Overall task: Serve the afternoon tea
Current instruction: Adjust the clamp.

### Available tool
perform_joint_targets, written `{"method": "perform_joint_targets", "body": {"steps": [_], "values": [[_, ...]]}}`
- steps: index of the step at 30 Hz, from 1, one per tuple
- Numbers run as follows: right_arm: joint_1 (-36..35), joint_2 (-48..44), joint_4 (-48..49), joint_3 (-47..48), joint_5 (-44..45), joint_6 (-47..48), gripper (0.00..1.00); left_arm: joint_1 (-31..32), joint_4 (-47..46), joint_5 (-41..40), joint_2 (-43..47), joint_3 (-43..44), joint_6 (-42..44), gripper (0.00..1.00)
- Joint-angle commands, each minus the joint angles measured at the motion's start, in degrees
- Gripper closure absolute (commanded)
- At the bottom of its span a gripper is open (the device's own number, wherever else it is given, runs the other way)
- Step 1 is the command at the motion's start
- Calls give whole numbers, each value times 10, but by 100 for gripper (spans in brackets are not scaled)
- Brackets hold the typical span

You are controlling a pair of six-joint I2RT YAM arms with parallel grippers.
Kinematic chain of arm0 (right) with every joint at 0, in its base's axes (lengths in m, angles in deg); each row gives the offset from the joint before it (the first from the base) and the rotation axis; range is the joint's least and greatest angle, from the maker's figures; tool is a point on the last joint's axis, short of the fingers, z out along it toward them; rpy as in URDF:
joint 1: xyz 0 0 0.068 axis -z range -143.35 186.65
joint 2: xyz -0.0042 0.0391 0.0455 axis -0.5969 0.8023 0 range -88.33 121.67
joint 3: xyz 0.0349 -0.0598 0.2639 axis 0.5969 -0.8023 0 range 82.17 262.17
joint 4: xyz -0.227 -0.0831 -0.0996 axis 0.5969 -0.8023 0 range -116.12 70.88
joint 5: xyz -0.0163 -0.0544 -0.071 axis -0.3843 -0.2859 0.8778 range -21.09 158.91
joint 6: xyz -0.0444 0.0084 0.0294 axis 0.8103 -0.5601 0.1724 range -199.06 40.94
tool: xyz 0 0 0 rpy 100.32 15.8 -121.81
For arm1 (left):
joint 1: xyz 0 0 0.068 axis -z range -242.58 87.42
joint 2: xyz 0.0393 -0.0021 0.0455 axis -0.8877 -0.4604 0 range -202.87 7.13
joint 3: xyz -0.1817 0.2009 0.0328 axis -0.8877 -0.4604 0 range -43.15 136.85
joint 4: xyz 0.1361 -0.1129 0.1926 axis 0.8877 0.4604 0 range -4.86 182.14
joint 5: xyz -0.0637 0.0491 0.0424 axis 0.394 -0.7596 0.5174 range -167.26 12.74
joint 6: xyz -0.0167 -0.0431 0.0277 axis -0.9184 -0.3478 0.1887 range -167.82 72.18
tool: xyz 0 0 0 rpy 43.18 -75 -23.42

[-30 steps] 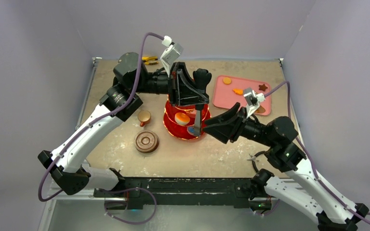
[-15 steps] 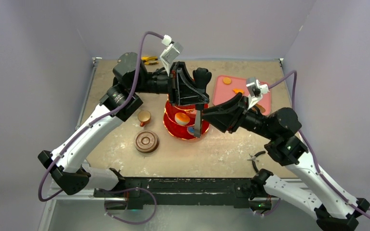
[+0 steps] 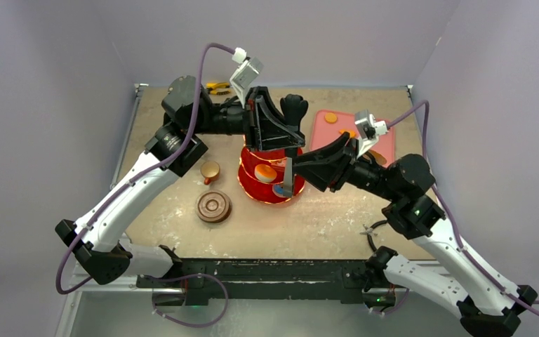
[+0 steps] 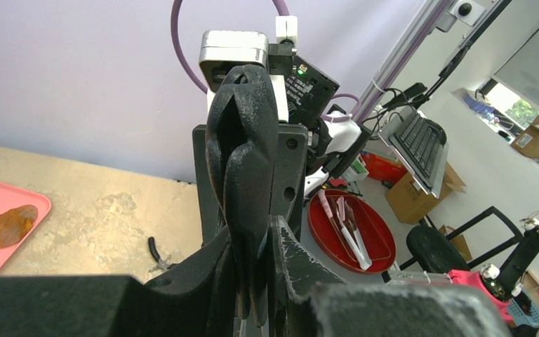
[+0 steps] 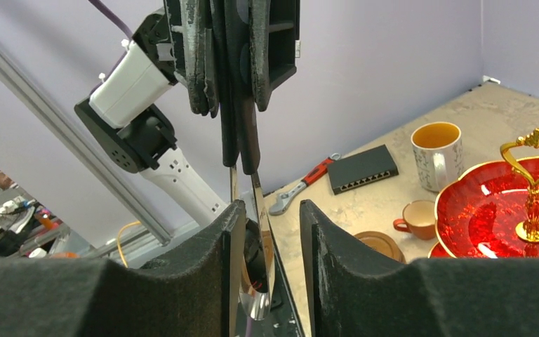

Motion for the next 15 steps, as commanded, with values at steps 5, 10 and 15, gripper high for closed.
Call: {"method": "perform_joint_targets", "body": {"steps": [5,10,15], "values": [[-1,48,117,-6,-47,-31,62,0,-46,-4,4,8,-24,89],[-1,55,143,0,-51,-38,79,0,-45,-7,8,1,-21,87],[-1,26,85,6,-6,-8,100,-6,-15,-25,17,3,1,30]]}}
